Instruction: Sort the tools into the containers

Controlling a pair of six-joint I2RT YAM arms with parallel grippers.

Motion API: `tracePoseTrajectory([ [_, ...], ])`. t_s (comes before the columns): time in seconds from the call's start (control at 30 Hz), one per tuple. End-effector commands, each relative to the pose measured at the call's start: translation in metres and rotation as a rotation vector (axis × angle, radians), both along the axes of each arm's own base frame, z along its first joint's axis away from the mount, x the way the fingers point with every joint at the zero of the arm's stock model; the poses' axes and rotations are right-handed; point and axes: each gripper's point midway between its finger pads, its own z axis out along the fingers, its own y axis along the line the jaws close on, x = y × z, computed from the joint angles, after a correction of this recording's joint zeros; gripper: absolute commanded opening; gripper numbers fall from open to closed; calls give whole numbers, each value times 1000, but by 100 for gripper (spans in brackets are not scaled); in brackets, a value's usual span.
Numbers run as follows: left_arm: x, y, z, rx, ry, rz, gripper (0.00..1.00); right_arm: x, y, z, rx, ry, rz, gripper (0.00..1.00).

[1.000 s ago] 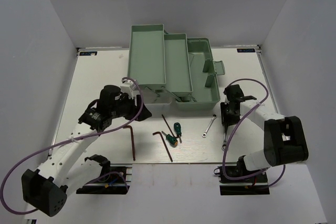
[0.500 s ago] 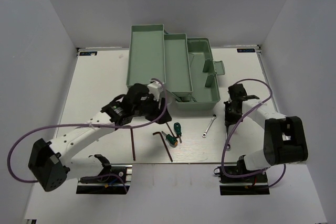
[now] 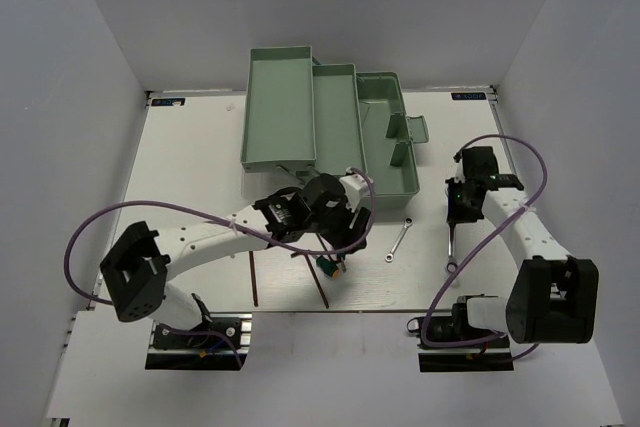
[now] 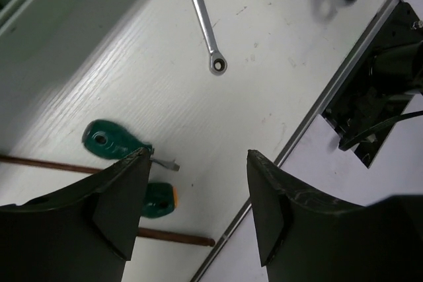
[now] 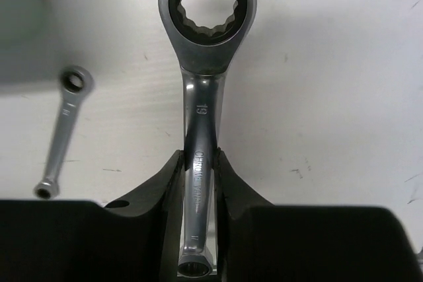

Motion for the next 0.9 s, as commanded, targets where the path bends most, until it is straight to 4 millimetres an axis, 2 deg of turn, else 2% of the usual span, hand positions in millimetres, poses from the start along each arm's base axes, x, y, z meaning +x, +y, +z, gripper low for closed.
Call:
tracePoseTrajectory([
  [0.0, 6, -24, 17, -57, -90, -29, 71, 37, 7, 60, 38, -192, 77, 0],
  [0.07, -1, -31, 3, -41, -101, -50, 73, 57, 22, 95, 90, -279, 163, 0],
  [0.1, 0, -33, 1, -45, -103, -50, 75, 61, 34, 105, 147, -294, 212, 0],
  [0.13, -3, -36, 1, -50, -121, -63, 75, 73, 44, 112, 190, -290, 238, 0],
  [0.17, -1, -36, -7, -30, -120, -53, 75, 83, 52, 135, 217, -327, 268, 0],
  [0.2, -6, -42, -16, -14, -121, -63, 75, 83, 69, 145, 302, -321, 317, 0],
  [0.23, -2, -44, -16, -9, -128, -53, 75, 93, 76, 164, 324, -357, 336, 0],
  [0.27, -3, -50, -14, -10, -138, -55, 76, 110, 83, 169, 360, -350, 332, 0],
  [0.3, 0, -53, -16, 5, -155, -36, 76, 115, 93, 173, 402, -350, 356, 0],
  [0.33, 1, -62, -21, 20, -165, -32, 76, 128, 101, 180, 429, -363, 351, 0],
  [0.37, 7, -61, -26, 48, -173, -10, 76, 141, 108, 186, 451, -369, 355, 0],
  [0.43, 13, -69, -36, 91, -196, 43, 76, 161, 117, 187, 489, -361, 342, 0],
  [0.5, 21, -67, -46, 121, -205, 86, 80, 188, 132, 187, 535, -344, 350, 0],
  [0.53, 24, -70, -47, 124, -211, 94, 80, 191, 138, 183, 553, -316, 338, 0],
  [0.57, 21, -77, -47, 116, -214, 85, 80, 200, 144, 194, 571, -337, 340, 0],
  [0.6, 25, -77, -56, 134, -214, 105, 80, 213, 153, 174, 598, -284, 339, 0],
  [0.63, 27, -82, -54, 129, -216, 106, 80, 215, 161, 169, 600, -267, 343, 0],
  [0.67, 28, -81, -58, 141, -219, 113, 80, 221, 165, 173, 596, -285, 356, 0],
  [0.7, 30, -82, -56, 131, -222, 128, 80, 229, 169, 157, 572, -266, 347, 0],
  [0.77, 31, -84, -64, 137, -220, 127, 81, 237, 175, 150, 556, -283, 356, 0],
  [0.83, 35, -92, -57, 114, -235, 125, 81, 241, 179, 138, 544, -268, 364, 0],
  [0.87, 36, -96, -63, 122, -233, 124, 81, 240, 179, 137, 542, -261, 362, 30],
])
